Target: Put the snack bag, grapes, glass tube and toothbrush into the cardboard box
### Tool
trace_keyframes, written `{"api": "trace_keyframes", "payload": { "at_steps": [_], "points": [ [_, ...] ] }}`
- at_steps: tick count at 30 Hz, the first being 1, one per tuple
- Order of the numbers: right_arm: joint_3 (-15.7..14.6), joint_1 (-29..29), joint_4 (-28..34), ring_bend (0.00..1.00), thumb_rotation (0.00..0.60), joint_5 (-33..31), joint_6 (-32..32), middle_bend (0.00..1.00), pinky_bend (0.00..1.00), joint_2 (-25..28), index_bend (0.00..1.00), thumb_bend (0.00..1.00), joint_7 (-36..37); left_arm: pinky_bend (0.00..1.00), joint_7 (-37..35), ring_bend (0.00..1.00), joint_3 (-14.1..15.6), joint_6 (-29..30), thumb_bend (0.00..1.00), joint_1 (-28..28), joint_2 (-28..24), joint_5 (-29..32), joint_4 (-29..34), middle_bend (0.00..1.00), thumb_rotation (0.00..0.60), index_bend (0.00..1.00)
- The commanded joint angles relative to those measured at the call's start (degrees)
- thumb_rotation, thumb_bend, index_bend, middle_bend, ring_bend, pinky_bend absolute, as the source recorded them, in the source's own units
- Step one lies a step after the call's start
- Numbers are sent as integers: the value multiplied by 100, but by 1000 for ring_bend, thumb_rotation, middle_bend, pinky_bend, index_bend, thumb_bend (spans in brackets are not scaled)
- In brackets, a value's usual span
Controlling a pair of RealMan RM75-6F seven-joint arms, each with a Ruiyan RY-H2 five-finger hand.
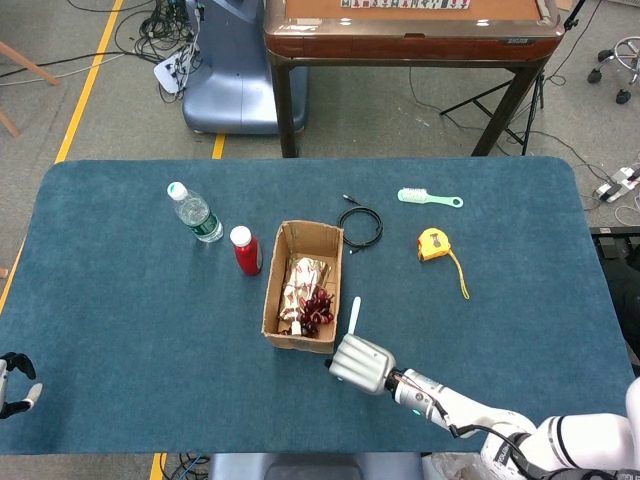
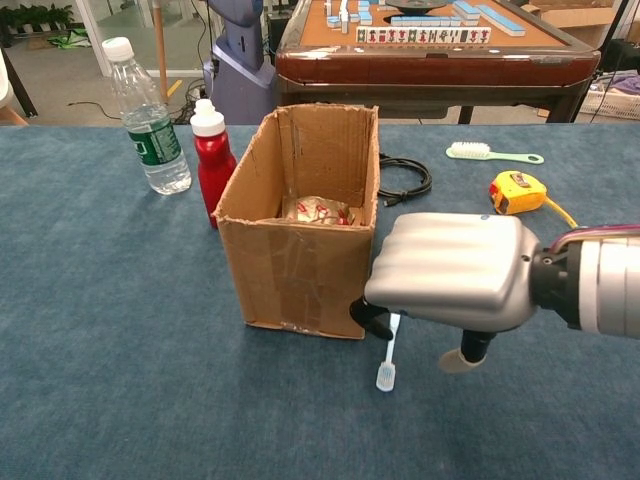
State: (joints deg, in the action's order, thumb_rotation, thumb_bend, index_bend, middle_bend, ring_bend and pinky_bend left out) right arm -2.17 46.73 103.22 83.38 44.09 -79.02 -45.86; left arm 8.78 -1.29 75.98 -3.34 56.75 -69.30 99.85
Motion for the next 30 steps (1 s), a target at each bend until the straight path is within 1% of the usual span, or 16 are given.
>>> {"api": "trace_keyframes", "payload": {
  "at_steps": [1, 10, 18, 23, 30],
  "points": [
    [28, 60, -86, 1000, 600, -95, -87, 1000, 1000, -97, 486, 125, -29, 650, -18, 368, -3, -12, 279, -3, 0, 10, -8, 456, 600, 557],
    [56, 174, -210, 1000, 600, -293, -183, 1000, 1000, -286, 503, 144, -90, 650, -184, 368, -31, -67, 279, -4, -16, 64, -57, 456, 600, 557],
    [3, 200, -378, 1000, 600, -244, -128, 1000, 1000, -408, 509, 145, -39, 650, -197, 368, -56, -159, 279, -29, 11, 201, -133, 456, 600, 557],
    [-49, 173, -628, 1000, 600, -73, -63, 1000, 1000, -516, 510, 145, 302, 650, -232, 368, -64, -218, 279, -37, 24, 271, -200, 456, 600, 557],
    [-124, 140, -1025, 1000, 600, 340, 70, 1000, 1000, -630, 523, 148, 1076, 650, -246, 368, -80, -292, 279, -61, 40, 347, -259, 456, 600, 557]
  ]
}}
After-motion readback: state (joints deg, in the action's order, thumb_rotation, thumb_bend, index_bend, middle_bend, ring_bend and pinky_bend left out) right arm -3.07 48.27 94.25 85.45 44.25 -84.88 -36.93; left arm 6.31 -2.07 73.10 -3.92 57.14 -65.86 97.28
